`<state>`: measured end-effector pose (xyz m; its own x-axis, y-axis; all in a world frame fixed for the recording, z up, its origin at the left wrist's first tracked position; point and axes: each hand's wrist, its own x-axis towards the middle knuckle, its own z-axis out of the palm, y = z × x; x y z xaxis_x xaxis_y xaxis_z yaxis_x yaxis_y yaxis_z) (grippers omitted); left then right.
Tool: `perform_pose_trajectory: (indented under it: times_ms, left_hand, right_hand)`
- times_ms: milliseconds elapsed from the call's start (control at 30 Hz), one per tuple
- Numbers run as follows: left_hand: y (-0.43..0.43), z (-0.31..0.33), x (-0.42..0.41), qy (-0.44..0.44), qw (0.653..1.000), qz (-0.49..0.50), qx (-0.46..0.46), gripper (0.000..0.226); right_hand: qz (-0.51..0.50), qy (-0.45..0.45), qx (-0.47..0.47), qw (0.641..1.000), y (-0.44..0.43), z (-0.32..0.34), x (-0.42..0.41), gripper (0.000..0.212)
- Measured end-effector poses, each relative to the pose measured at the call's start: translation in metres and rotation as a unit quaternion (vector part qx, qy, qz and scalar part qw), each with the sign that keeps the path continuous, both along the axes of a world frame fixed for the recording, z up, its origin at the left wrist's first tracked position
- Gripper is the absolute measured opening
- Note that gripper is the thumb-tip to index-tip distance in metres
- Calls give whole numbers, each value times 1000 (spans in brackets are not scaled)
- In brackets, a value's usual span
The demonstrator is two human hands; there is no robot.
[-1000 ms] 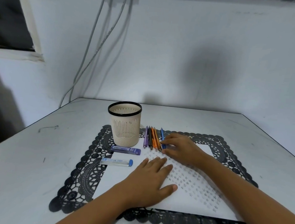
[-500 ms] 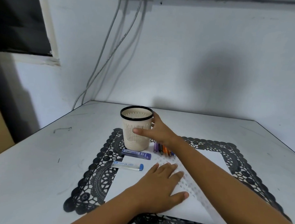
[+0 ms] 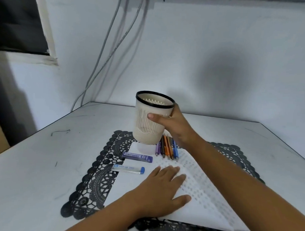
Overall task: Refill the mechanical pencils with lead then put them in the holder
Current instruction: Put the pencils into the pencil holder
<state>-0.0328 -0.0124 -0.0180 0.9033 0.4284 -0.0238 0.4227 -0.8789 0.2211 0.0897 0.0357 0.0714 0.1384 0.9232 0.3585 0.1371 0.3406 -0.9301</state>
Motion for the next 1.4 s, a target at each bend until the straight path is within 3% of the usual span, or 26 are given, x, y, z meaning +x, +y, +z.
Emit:
perform_pose_trajectory:
  times_ms: [67,200,367,600,733,833,967,1200,1300,1400]
  left_hand:
    - [0,1,0,5,1000,0,6,61]
    - [0,1,-1,10,1000,-1,14,63]
    - [-3,2,1,9,1000,1,24,63]
    - [-5,8,0,-3,1000,4,2,62]
    - [-5,19,-3,-92,994,20,-59,44]
    - [7,32,-1,-158,986,40,-25,30]
    - [33,52,-4,-189,975,116,7,24]
    - [86,52,13,-93,964,248,7,18]
    - [101,47,26,-42,958,279,-50,20]
    - [108,41,32,-47,944,302,-124,22]
  right_hand:
    - [-9,-8,6,1000,-17,7,19,67]
    - [-66,-30,-18,997,-56,4,60,94]
    - [-114,-42,-45,992,-101,-22,91,105]
    - [-152,-14,-61,986,-127,-59,88,100]
    - [-129,33,-66,989,-131,-75,84,98]
    - [-104,103,-72,987,-134,-78,79,90]
    - [-118,104,-61,986,-136,-77,77,86]
    - [-122,85,-50,988,-135,-78,77,92]
    - [-123,86,-47,988,-136,-79,77,93]
    - [-128,70,-48,988,-135,-79,77,96]
